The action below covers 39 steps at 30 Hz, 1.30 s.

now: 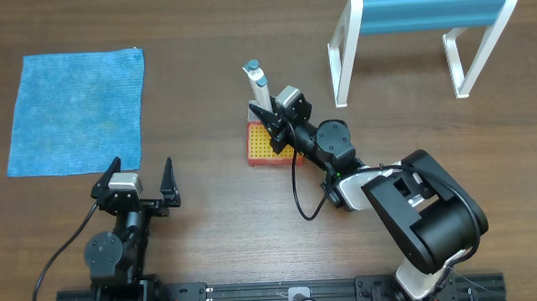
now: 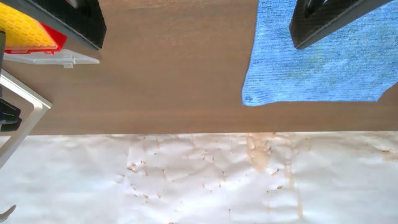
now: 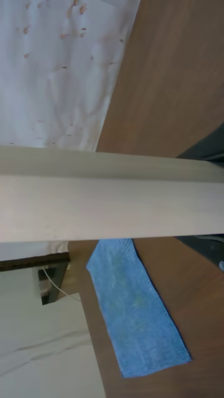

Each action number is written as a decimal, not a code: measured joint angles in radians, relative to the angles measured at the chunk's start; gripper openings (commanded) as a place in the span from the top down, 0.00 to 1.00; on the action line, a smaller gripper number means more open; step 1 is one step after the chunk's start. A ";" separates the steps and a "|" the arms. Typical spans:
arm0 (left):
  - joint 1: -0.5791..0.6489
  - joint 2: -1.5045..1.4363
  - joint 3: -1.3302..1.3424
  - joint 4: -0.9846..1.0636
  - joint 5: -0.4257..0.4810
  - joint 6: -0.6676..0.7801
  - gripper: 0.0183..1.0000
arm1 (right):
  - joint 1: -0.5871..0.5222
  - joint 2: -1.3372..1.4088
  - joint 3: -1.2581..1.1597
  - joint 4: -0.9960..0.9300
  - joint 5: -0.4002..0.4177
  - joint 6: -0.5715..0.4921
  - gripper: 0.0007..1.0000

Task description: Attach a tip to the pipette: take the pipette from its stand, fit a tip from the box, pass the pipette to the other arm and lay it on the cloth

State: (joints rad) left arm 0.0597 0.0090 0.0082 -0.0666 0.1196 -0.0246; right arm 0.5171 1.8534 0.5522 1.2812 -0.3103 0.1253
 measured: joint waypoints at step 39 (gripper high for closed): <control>0.000 0.000 0.000 0.000 0.000 0.000 0.05 | 0.000 0.010 0.042 -0.111 -0.030 -0.086 0.92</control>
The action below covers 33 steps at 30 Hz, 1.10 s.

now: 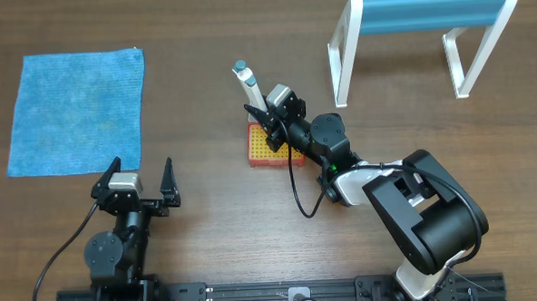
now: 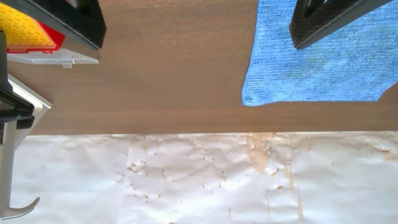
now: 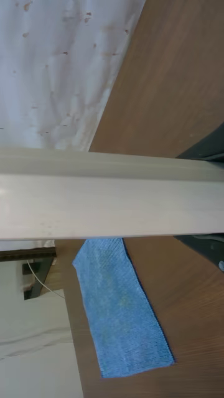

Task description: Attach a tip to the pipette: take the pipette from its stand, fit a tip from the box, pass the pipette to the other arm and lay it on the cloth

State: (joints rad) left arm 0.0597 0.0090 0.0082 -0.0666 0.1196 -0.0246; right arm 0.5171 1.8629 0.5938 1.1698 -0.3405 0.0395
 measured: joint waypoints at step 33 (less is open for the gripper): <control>0.000 0.000 0.000 0.000 0.000 0.000 0.05 | -0.004 0.057 -0.065 0.272 -0.029 0.005 0.92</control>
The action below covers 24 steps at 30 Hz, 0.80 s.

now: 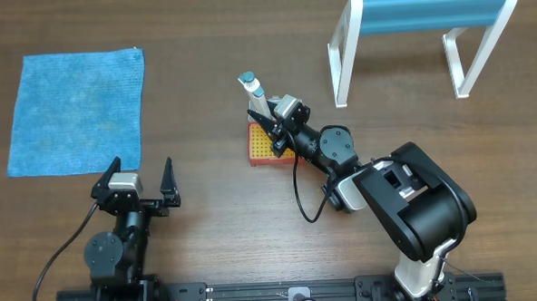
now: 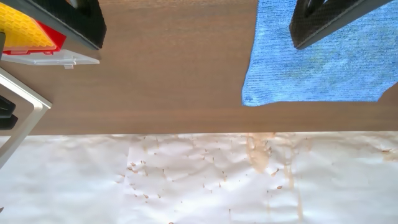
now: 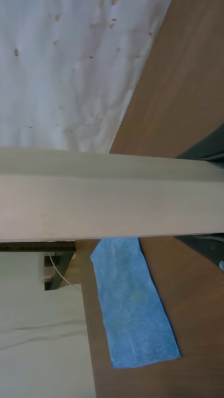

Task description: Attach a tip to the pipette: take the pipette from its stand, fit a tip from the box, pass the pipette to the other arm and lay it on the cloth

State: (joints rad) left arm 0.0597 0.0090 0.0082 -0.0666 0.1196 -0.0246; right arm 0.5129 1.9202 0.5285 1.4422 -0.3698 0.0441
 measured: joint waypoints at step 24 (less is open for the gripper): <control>0.000 0.000 0.000 0.000 0.000 0.000 0.05 | 0.000 -0.015 -0.019 0.018 -0.001 0.003 0.92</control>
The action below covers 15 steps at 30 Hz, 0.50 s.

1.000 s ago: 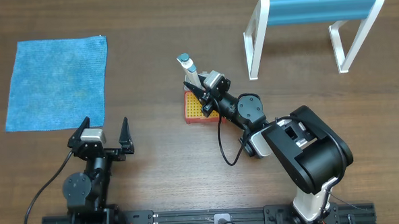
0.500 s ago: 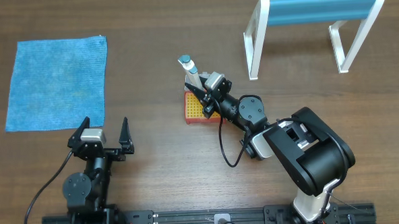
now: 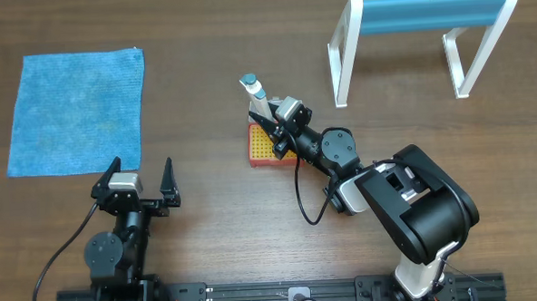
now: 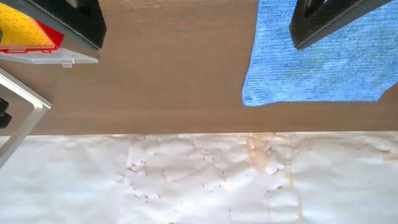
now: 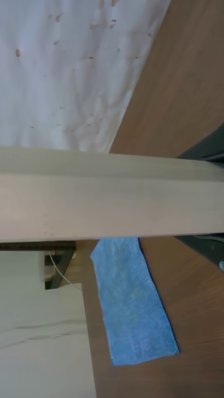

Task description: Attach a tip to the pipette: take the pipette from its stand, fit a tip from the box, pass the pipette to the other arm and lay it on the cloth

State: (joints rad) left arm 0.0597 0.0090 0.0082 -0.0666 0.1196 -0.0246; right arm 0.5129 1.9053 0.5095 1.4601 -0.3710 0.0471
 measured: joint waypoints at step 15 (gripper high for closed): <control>0.000 0.000 0.000 0.000 0.000 0.000 0.05 | 0.000 -0.119 0.052 -0.004 -0.007 0.016 0.92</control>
State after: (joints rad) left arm 0.0597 0.0090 0.0082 -0.0666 0.1196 -0.0246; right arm 0.5133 1.7866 0.5613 1.4563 -0.3779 0.0628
